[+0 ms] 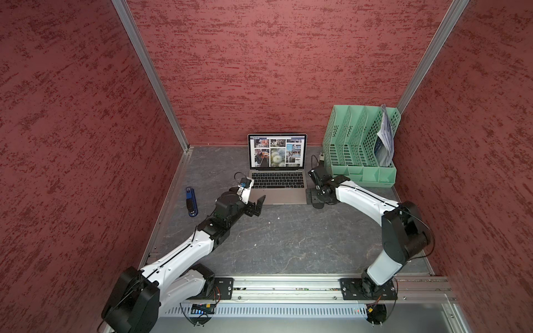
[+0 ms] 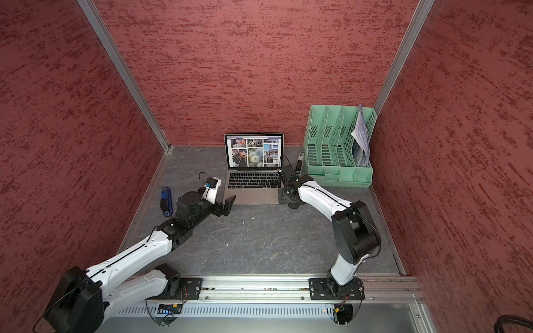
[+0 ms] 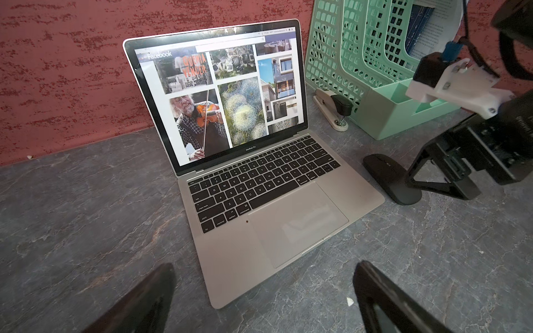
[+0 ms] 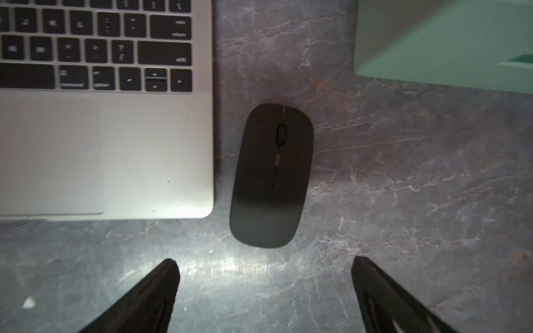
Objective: Remove the wireless mouse receiver from the laptop
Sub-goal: Adjust the mouse at the center of the board.
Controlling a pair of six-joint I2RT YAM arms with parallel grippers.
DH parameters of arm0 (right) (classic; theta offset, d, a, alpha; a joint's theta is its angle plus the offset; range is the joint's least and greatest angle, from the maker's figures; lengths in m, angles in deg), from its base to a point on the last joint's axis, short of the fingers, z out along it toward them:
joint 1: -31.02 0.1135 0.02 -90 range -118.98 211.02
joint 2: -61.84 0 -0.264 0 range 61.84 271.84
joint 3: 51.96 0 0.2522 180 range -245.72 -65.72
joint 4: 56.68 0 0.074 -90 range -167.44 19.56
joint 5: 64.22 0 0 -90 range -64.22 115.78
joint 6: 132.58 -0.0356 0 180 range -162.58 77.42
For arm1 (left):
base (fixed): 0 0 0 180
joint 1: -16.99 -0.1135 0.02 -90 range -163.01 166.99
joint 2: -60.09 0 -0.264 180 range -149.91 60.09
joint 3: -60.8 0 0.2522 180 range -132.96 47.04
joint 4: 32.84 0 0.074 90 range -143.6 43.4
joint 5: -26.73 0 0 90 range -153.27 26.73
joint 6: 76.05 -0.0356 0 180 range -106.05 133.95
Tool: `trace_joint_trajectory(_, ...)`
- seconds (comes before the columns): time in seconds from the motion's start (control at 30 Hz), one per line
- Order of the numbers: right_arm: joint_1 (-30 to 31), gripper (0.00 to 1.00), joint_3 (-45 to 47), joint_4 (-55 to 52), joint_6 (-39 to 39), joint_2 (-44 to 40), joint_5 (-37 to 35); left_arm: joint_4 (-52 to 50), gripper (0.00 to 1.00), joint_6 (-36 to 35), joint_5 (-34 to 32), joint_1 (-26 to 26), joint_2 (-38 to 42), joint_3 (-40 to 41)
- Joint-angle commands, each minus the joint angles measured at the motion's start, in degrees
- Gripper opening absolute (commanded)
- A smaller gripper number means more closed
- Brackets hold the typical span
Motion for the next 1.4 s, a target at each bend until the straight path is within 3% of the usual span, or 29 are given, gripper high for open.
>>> trace_joint_trajectory(0.0,-0.8,0.98,-1.5,2.4,-4.1,1.5,-2.7,-0.1,1.00,-1.1,0.2,0.2,-1.0,-1.1)
trace_joint_trajectory(0.23,-1.9,0.98,-4.6,5.0,-6.5,7.7,-0.9,0.7,1.00,-2.0,0.7,0.1,-2.5,0.1)
trace_joint_trajectory(1.03,-5.6,0.91,0.6,10.9,-4.8,10.9,6.0,1.3,1.00,-1.8,1.4,-0.6,-5.2,-0.3)
trace_joint_trajectory(1.37,-5.6,0.75,-0.3,8.6,0.3,12.3,4.1,1.3,1.00,-1.5,1.3,-0.6,-5.2,-0.3)
